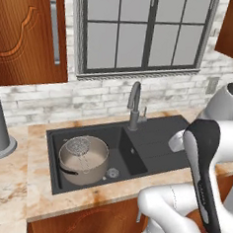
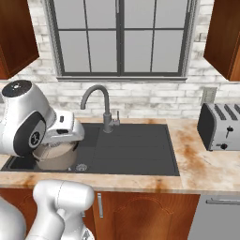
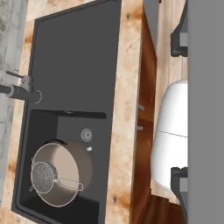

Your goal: Pick the pot and strainer and place them in the sink. Then turn on the water.

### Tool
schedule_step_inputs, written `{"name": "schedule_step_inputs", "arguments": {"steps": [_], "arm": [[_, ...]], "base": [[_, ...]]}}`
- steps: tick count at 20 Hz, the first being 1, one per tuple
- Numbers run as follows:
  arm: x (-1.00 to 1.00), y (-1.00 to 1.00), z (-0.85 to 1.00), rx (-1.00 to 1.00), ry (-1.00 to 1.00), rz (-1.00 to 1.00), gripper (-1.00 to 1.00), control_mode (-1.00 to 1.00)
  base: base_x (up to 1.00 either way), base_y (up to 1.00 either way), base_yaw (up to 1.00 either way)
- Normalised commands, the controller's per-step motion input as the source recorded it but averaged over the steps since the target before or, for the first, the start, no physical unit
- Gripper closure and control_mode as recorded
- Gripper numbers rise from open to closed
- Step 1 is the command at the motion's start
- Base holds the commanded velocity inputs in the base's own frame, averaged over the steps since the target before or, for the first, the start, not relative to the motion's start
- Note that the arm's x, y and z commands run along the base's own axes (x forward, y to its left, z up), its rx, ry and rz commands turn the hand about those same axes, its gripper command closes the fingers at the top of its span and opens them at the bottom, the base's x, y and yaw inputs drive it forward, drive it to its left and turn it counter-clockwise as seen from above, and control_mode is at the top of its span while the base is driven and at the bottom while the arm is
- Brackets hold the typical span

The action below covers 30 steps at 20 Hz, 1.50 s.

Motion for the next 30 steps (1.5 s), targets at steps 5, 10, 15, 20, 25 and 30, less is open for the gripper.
{"name": "schedule_step_inputs", "arguments": {"steps": [5,10,15,20,25,30], "arm": [[0.18,-0.22,0.04,-0.09,-0.08,0.09,-1.00,-1.00],[0.38,-0.27,0.28,0.00,0.00,0.09,-1.00,-1.00],[0.31,-0.26,0.13,0.00,0.00,0.13,-1.00,-1.00],[0.08,-0.18,-0.07,0.02,-0.03,0.10,-1.00,-1.00],[-0.29,-0.21,-0.14,0.19,-0.07,0.25,-1.00,-1.00],[-0.04,-0.03,0.00,0.07,-0.07,0.04,-1.00,-1.00]], "base": [[0.00,0.00,0.00],[0.00,0.00,0.00],[0.00,0.00,0.00],[0.00,0.00,0.00],[0.00,0.00,0.00],[0.00,0.00,0.00]]}}
